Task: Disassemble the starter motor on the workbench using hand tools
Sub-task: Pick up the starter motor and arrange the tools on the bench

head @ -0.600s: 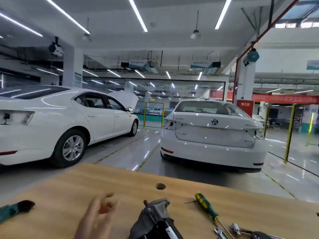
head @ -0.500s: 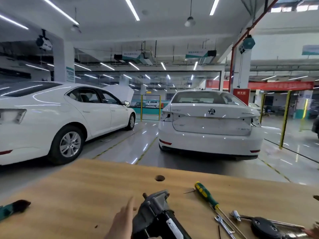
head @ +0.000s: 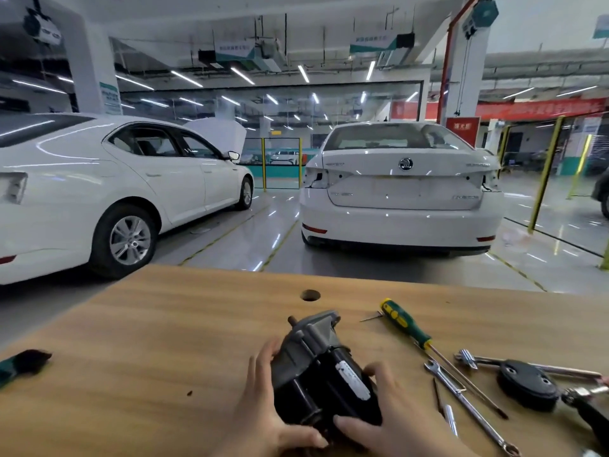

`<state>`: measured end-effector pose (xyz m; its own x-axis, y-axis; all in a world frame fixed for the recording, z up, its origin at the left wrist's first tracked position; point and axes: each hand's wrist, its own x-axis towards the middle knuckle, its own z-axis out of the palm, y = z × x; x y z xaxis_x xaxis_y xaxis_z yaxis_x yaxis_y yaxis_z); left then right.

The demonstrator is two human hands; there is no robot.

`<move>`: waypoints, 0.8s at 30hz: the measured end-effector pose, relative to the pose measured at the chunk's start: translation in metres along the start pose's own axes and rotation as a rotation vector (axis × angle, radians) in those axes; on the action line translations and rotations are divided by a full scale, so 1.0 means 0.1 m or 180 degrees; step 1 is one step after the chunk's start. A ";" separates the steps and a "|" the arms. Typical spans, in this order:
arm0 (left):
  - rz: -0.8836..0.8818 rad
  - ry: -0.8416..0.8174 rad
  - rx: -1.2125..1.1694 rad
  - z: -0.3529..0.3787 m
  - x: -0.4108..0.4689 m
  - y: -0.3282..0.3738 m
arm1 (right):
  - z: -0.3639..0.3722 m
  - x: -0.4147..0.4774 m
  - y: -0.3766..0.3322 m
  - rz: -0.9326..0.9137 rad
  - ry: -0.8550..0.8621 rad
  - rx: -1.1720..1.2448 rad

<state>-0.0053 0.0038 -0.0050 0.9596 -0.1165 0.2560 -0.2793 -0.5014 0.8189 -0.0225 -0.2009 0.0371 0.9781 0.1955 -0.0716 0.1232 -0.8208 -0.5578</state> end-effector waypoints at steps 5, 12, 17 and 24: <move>-0.0020 0.0538 0.0000 0.13 0.30 0.00 | -0.04 0.25 0.01 0.0166 0.0579 -0.0128; -0.0758 0.0103 -0.1389 0.21 0.72 -0.07 | -0.18 0.12 0.33 0.0224 0.0486 -0.0357; -0.1105 0.0569 -0.1879 0.35 0.88 -0.17 | -0.53 0.02 0.64 0.0451 0.0734 -0.0189; -0.1175 0.0915 -0.0717 0.40 0.79 -0.09 | -0.28 0.46 0.24 0.0182 0.0705 0.0855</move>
<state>0.0744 -0.0347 -0.0128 0.9566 0.2893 0.0340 0.0456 -0.2639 0.9635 0.0304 -0.2265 0.0439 0.9984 0.0080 0.0558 0.0475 -0.6508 -0.7577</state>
